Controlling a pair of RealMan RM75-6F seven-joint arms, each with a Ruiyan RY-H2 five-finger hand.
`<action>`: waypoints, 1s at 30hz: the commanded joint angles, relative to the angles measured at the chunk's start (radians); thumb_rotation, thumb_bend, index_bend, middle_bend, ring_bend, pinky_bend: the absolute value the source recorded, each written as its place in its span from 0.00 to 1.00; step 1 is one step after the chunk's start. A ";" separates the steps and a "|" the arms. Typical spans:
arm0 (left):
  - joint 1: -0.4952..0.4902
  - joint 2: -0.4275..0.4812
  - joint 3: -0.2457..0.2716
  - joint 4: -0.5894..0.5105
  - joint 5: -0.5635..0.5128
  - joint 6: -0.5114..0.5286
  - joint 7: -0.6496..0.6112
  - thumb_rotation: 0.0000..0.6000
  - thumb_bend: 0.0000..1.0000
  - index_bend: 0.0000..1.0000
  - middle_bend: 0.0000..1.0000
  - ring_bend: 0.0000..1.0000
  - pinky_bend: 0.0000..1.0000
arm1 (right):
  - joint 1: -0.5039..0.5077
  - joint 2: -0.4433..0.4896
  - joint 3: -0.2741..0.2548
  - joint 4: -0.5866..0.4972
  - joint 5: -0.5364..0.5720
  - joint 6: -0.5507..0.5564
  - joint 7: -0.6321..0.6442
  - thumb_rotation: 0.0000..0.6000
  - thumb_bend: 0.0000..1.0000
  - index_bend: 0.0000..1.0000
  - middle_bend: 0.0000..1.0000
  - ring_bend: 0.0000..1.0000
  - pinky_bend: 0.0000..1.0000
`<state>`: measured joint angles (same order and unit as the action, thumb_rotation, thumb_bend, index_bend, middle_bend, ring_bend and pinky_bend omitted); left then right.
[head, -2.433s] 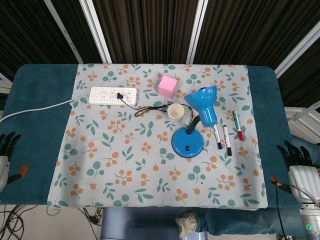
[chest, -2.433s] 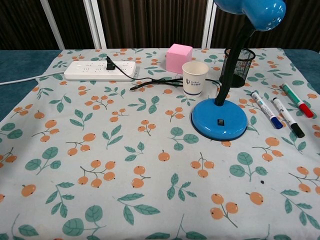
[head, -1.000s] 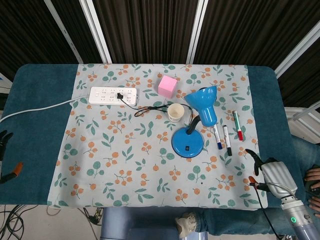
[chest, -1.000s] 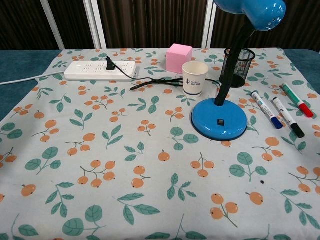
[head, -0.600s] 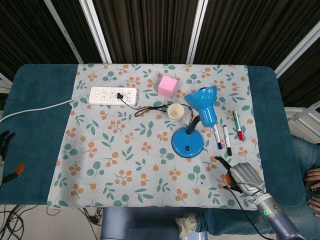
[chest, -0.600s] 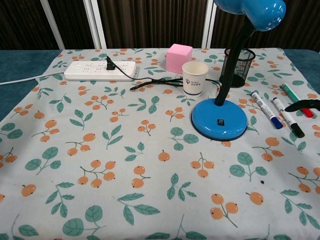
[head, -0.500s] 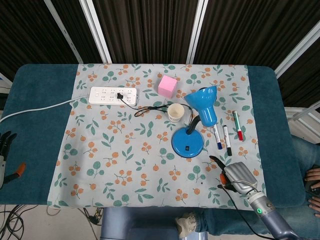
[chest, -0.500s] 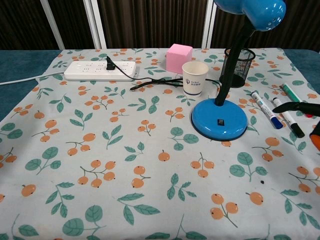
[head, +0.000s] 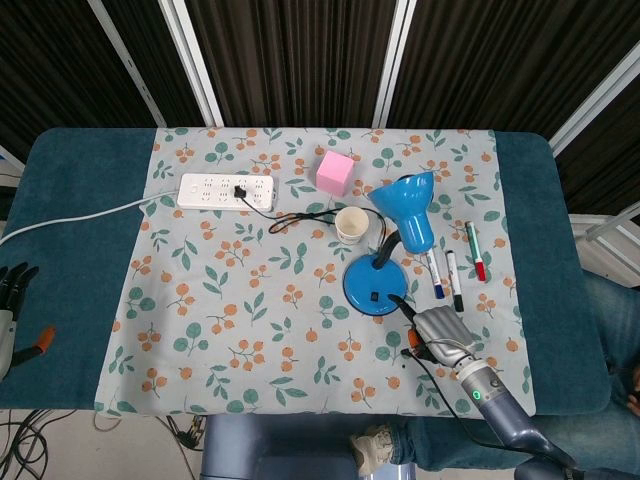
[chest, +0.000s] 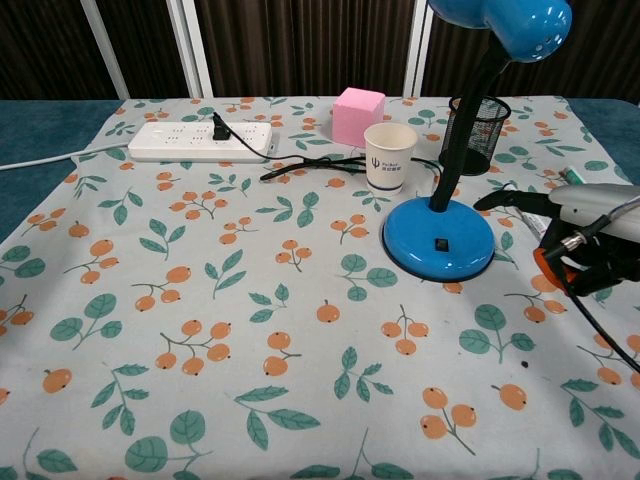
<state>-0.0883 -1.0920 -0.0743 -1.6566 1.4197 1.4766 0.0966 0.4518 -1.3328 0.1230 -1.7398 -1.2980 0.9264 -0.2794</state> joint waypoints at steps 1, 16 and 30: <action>0.000 0.001 -0.001 0.000 -0.002 0.000 0.000 1.00 0.28 0.09 0.06 0.00 0.14 | 0.037 -0.027 0.016 0.001 0.070 -0.035 -0.052 1.00 0.75 0.04 0.83 0.88 0.81; 0.000 0.004 -0.005 0.001 -0.016 -0.004 -0.007 1.00 0.28 0.09 0.06 0.00 0.14 | 0.115 -0.115 0.015 0.051 0.229 -0.055 -0.151 1.00 0.75 0.03 0.83 0.88 0.88; -0.002 0.004 -0.005 0.000 -0.018 -0.008 -0.003 1.00 0.28 0.09 0.06 0.00 0.14 | 0.144 -0.134 -0.011 0.081 0.294 -0.061 -0.164 1.00 0.75 0.03 0.83 0.88 0.93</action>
<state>-0.0899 -1.0881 -0.0790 -1.6565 1.4020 1.4689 0.0931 0.5952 -1.4667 0.1119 -1.6586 -1.0038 0.8654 -0.4434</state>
